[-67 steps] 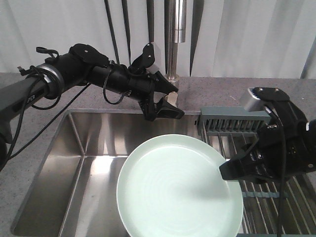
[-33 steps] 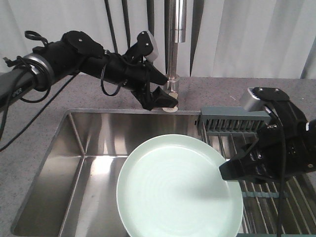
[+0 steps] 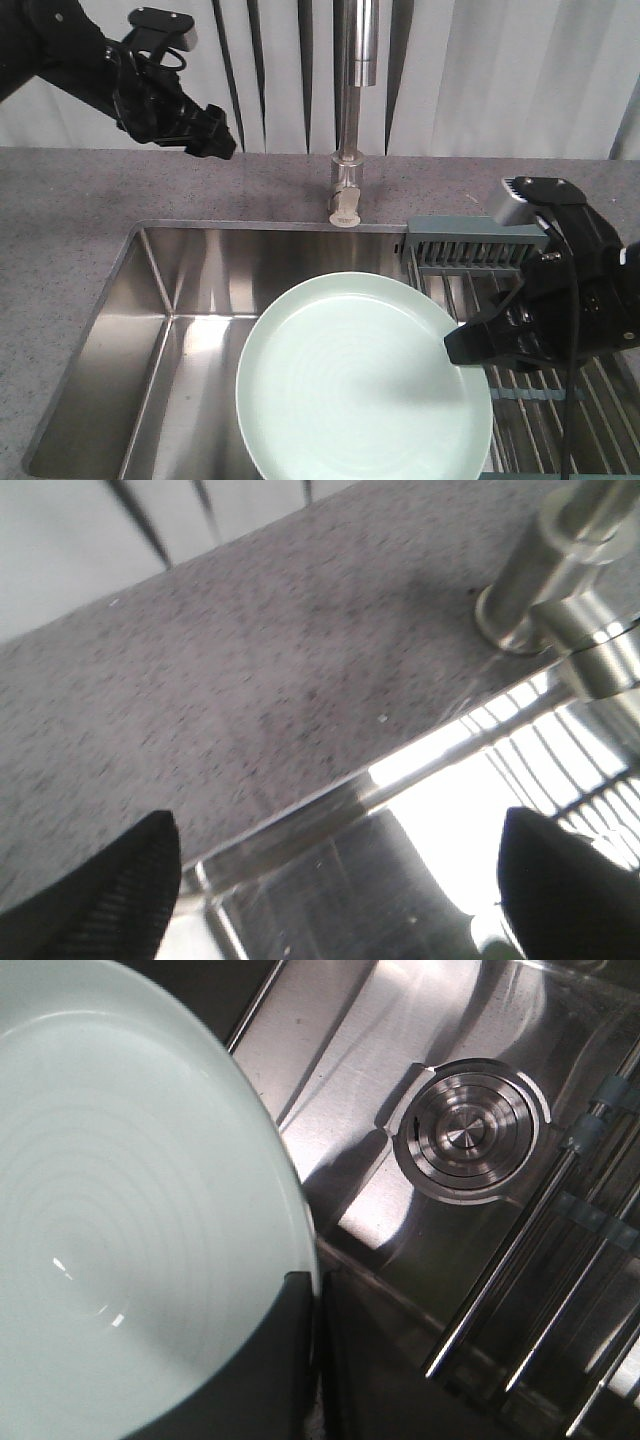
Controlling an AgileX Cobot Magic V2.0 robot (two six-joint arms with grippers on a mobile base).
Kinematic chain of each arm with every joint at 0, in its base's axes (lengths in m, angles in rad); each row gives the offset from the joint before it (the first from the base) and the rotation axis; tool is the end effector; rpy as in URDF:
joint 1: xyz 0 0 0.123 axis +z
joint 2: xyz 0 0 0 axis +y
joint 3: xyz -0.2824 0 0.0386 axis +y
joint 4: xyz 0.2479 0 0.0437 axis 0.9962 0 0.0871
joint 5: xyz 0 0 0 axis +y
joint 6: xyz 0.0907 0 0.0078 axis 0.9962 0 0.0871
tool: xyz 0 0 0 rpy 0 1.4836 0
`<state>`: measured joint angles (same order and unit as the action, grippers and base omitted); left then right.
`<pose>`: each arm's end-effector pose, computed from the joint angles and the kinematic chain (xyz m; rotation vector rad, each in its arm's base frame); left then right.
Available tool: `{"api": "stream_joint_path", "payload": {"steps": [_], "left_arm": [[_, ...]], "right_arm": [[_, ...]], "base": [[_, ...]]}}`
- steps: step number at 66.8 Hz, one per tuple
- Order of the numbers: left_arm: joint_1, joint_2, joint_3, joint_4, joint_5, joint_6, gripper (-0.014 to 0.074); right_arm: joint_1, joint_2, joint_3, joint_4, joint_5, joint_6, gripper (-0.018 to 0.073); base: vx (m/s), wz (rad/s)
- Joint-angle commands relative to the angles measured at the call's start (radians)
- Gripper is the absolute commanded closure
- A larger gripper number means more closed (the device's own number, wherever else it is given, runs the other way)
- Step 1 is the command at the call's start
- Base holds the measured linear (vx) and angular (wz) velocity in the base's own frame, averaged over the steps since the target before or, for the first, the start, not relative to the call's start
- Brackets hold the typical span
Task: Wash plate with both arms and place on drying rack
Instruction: 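Lift the left gripper away from the faucet and out of view, then raise the pale green plate toward the faucet spout with the right gripper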
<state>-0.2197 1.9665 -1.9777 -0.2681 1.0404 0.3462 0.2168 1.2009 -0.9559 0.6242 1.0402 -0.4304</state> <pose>0.4298 -0.1173 0.3443 0.6211 2.4066 -0.2924 0.2053 0.0923 0.3123 -0.5548 2.5622 0.7484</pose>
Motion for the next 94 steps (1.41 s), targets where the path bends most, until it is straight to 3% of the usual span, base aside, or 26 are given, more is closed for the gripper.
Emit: {"api": "stream_joint_path", "payload": {"steps": [1,11,34,58,94], "left_arm": [[-0.004,-0.11,-0.022,0.099,0.035,-0.128,0.0006],[-0.004,-0.225,0.088,0.105,0.012,-0.183,0.0006],[-0.004,-0.594,0.541,0.106,-0.192,-0.268,0.0006],[-0.004,-0.993,0.95,0.106,-0.246,-0.269,0.0006],[-0.004,-1.419,1.255,0.105,-0.268,-0.268,0.0006]], "right_arm": [[0.0,-0.023,-0.026,0.042,-0.02,-0.008,0.0564],[0.0,-0.023,-0.026,0.042,-0.02,-0.008,0.0564],[0.0,-0.023,-0.026,0.042,-0.02,-0.008,0.0564],[0.0,-0.023,-0.026,0.042,-0.02,-0.008,0.0564],[0.0,-0.023,-0.026,0.042,-0.02,-0.008,0.0564]], "base": [[0.0,0.0],[0.0,0.0],[0.0,0.0],[0.0,0.0],[0.0,0.0]]}}
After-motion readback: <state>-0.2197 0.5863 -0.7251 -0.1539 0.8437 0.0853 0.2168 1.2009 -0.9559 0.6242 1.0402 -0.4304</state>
